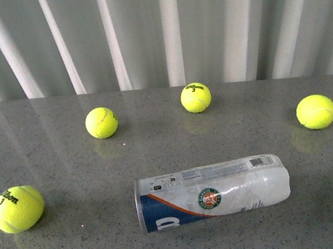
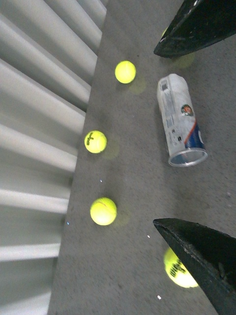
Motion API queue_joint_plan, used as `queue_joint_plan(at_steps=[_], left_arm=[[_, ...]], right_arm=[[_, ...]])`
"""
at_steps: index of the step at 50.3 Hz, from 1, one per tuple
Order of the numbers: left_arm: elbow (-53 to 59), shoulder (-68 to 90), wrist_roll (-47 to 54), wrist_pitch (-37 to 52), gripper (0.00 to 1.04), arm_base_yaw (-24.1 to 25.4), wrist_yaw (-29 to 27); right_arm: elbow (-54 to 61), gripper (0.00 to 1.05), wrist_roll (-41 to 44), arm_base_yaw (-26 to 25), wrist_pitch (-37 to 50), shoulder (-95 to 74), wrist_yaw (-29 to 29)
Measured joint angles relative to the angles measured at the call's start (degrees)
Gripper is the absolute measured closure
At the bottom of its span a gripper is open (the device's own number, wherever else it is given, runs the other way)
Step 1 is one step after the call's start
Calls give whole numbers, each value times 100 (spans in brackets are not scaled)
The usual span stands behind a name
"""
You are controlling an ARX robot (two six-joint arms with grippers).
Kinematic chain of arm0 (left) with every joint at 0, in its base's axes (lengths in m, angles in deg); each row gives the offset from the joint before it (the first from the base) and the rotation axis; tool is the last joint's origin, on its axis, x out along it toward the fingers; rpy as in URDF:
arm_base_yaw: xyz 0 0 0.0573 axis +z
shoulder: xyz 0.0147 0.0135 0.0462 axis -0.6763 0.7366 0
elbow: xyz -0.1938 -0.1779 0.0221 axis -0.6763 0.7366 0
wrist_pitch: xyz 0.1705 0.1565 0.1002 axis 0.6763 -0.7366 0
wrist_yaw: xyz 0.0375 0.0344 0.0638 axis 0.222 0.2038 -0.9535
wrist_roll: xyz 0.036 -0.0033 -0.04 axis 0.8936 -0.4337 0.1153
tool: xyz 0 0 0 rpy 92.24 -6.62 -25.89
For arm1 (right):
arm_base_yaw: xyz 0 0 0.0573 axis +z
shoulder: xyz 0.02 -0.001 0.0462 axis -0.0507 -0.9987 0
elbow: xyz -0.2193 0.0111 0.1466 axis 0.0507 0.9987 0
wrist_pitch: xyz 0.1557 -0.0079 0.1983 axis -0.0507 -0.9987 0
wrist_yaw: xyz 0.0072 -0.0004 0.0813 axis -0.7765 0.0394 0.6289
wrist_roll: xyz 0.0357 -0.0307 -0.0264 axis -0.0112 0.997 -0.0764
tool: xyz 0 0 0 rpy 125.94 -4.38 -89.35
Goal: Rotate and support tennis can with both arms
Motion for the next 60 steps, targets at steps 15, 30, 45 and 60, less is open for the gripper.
queue_joint_plan(at_steps=[15, 30, 45, 60], left_arm=[[-562, 3709, -857, 1333, 7, -984, 146], [-96, 4863, -1537, 2815, 7, -1381, 321], [39, 5668, -2212, 3980, 7, -1499, 374], [17, 6220, -2457, 4505, 7, -1687, 334]], right_arm=[[0, 7, 0, 0, 0, 0, 0], [0, 7, 0, 0, 0, 0, 0], [0, 7, 0, 0, 0, 0, 0], [0, 7, 0, 0, 0, 0, 0]])
